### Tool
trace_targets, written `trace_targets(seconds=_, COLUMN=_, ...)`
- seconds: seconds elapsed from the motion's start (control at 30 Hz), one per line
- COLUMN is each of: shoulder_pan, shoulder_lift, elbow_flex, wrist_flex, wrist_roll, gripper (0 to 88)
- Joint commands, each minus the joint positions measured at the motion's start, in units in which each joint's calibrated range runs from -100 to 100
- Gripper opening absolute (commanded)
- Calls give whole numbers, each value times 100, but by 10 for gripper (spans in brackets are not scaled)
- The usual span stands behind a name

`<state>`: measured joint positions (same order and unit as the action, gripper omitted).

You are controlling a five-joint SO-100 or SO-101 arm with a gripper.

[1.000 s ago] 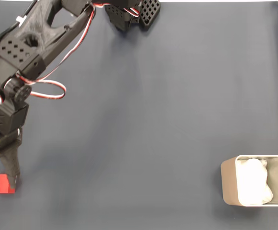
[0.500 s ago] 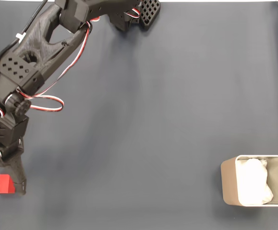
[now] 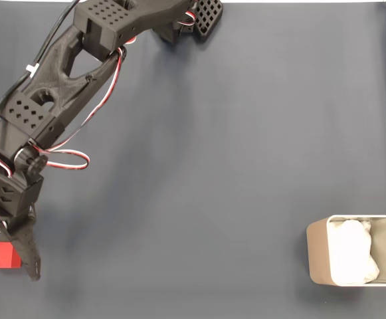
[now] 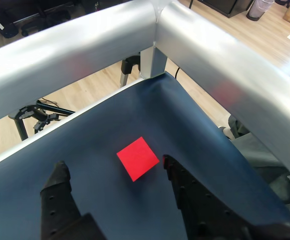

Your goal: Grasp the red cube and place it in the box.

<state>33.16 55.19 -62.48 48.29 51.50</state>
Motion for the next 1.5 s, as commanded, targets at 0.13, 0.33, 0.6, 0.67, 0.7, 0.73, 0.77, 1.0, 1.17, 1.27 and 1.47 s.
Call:
trace_targets(seconds=0.13, shoulder_pan=43, shoulder_lift=218, elbow_flex=-522, wrist_flex=-403, wrist_roll=-54, gripper=446)
trace_targets(seconds=0.33, shoulder_pan=65, shoulder_lift=452, elbow_flex=-650, wrist_flex=-567, wrist_roll=-49, gripper=449)
trace_targets(seconds=0.6, shoulder_pan=93, shoulder_lift=686, elbow_flex=-769, wrist_flex=-665, wrist_roll=-10, gripper=451)
trace_targets(seconds=0.67, shoulder_pan=107, shoulder_lift=755, elbow_flex=-805, wrist_flex=-673, wrist_roll=10, gripper=451)
trace_targets(seconds=0.7, shoulder_pan=114, shoulder_lift=798, elbow_flex=-833, wrist_flex=-673, wrist_roll=20, gripper=451)
trace_targets(seconds=0.73, shoulder_pan=121, shoulder_lift=833, elbow_flex=-860, wrist_flex=-673, wrist_roll=24, gripper=451)
trace_targets(seconds=0.77, shoulder_pan=129, shoulder_lift=859, elbow_flex=-869, wrist_flex=-673, wrist_roll=34, gripper=451)
trace_targets(seconds=1.0, shoulder_pan=136, shoulder_lift=876, elbow_flex=-842, wrist_flex=-616, wrist_roll=24, gripper=451)
trace_targets(seconds=1.17, shoulder_pan=93, shoulder_lift=755, elbow_flex=-687, wrist_flex=-558, wrist_roll=15, gripper=451)
trace_targets(seconds=1.27, shoulder_pan=65, shoulder_lift=642, elbow_flex=-522, wrist_flex=-558, wrist_roll=5, gripper=451)
trace_targets(seconds=1.47, shoulder_pan=-6, shoulder_lift=512, elbow_flex=-431, wrist_flex=-526, wrist_roll=-29, gripper=450)
